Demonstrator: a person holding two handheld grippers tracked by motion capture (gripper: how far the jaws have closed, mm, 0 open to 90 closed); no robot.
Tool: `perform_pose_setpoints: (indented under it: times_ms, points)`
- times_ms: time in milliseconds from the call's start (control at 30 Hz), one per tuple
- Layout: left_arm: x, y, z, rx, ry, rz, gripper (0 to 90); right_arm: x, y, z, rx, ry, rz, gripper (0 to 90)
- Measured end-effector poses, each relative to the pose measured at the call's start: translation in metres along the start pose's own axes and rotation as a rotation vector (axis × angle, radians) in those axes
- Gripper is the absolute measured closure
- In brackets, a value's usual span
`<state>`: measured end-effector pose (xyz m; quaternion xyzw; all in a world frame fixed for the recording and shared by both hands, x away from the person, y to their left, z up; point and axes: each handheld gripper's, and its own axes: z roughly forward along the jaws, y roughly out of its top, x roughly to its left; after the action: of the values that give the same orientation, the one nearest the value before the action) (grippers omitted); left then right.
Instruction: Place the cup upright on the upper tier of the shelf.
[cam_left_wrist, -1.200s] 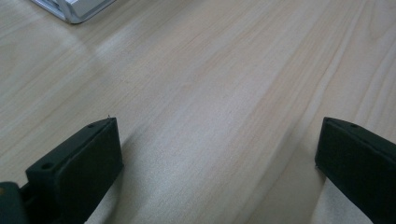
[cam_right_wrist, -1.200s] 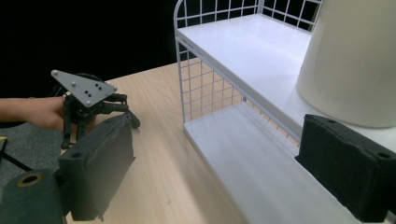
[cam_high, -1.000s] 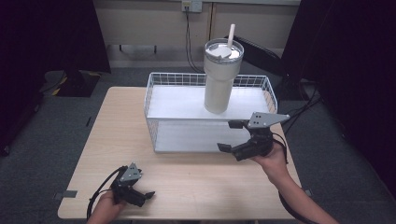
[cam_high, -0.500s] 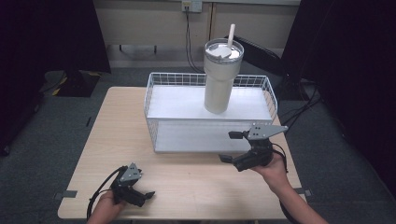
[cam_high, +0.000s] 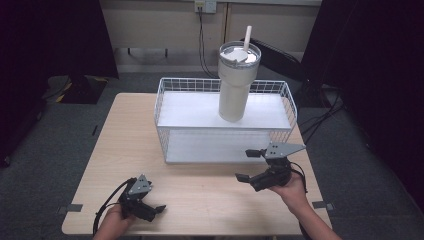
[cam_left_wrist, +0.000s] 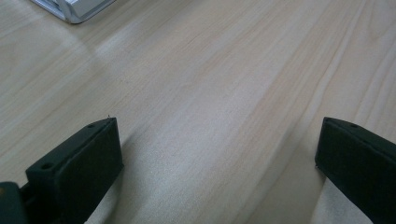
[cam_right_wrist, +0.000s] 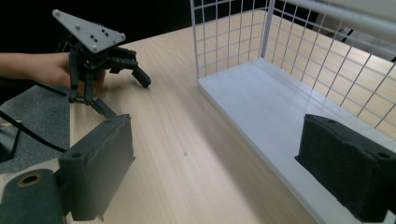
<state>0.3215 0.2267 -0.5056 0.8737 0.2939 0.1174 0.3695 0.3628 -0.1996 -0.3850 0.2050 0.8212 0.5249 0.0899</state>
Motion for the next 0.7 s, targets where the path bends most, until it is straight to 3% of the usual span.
perform_pose_setpoints:
  times_ms: [700]
  points:
    - [0.000, 0.000, 0.000, 0.000, 0.000, 0.000, 0.0, -0.007, -0.046, 0.010, 0.057, 0.003, 0.033, 9.9]
